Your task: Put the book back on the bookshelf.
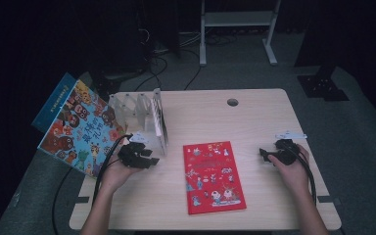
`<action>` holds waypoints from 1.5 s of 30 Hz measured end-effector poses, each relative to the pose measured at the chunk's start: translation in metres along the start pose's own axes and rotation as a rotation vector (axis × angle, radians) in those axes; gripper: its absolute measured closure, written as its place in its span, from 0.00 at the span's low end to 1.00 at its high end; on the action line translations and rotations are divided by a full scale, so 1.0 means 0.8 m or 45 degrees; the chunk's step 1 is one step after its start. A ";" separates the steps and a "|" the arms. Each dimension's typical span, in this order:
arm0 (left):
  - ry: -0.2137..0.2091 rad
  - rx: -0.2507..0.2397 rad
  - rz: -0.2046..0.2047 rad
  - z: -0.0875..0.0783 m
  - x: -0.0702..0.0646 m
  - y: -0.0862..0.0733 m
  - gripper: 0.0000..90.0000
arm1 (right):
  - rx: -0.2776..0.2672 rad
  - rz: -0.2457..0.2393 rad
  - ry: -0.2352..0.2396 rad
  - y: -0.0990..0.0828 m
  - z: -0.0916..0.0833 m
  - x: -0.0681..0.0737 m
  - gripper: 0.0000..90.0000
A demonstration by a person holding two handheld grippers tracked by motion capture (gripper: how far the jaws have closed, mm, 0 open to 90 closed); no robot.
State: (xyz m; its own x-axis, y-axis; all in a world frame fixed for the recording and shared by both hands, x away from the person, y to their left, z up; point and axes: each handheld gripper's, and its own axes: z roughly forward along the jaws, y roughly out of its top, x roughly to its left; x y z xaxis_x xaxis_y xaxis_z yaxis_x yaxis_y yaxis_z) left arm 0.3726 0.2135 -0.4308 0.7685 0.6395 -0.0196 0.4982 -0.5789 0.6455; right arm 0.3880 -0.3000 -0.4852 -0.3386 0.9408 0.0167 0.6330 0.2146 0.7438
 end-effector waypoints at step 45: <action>-0.171 0.038 0.302 0.074 -0.116 0.005 0.05 | 0.129 -0.083 0.542 0.026 -0.005 0.107 0.57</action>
State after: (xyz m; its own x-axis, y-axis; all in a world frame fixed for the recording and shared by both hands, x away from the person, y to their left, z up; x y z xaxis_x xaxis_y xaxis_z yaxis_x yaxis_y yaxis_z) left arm 0.3269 0.1221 -0.4716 0.9104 0.4129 0.0272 0.3082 -0.7205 0.6212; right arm 0.3692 -0.2157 -0.4661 -0.6232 0.7371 0.2615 0.6588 0.3145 0.6834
